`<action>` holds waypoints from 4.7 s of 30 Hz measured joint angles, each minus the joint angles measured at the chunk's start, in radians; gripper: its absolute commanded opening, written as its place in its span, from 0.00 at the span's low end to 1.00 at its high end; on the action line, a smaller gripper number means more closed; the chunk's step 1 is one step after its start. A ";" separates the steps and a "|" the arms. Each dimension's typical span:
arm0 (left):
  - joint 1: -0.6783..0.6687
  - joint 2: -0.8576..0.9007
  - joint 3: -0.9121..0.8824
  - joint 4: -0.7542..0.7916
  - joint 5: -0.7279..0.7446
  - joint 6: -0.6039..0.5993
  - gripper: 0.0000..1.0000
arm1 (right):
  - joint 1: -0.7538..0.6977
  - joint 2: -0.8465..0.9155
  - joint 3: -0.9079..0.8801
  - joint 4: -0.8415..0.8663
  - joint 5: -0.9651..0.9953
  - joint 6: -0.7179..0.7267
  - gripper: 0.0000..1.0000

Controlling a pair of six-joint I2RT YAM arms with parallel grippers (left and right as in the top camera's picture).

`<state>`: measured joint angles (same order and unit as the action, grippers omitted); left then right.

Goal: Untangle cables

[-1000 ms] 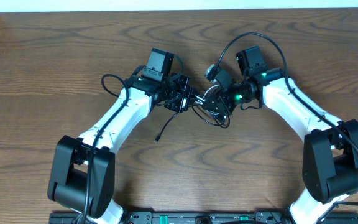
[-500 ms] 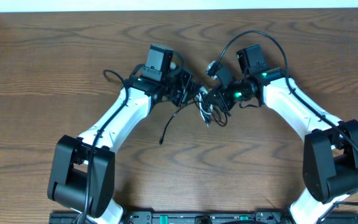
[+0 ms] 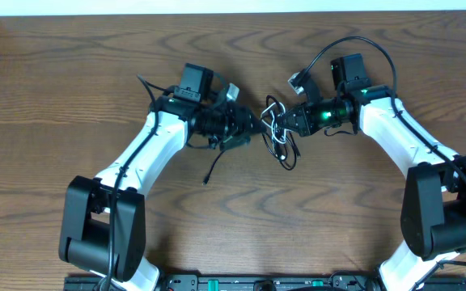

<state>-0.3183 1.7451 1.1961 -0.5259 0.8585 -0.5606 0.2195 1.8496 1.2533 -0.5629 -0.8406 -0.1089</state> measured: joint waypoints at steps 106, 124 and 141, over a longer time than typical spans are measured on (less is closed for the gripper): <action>-0.286 0.102 -0.026 0.246 -0.626 0.033 0.32 | -0.002 0.026 -0.004 0.006 -0.048 0.026 0.01; -0.279 0.119 -0.029 0.333 -0.647 0.021 0.41 | -0.014 0.025 -0.004 0.005 -0.034 0.026 0.01; -0.283 0.169 -0.029 0.376 -0.620 0.016 0.07 | -0.016 0.029 -0.006 0.002 -0.079 0.025 0.01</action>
<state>-0.6018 1.9137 1.1671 -0.1501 0.2386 -0.5442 0.2031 1.8790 1.2472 -0.5610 -0.9192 -0.0837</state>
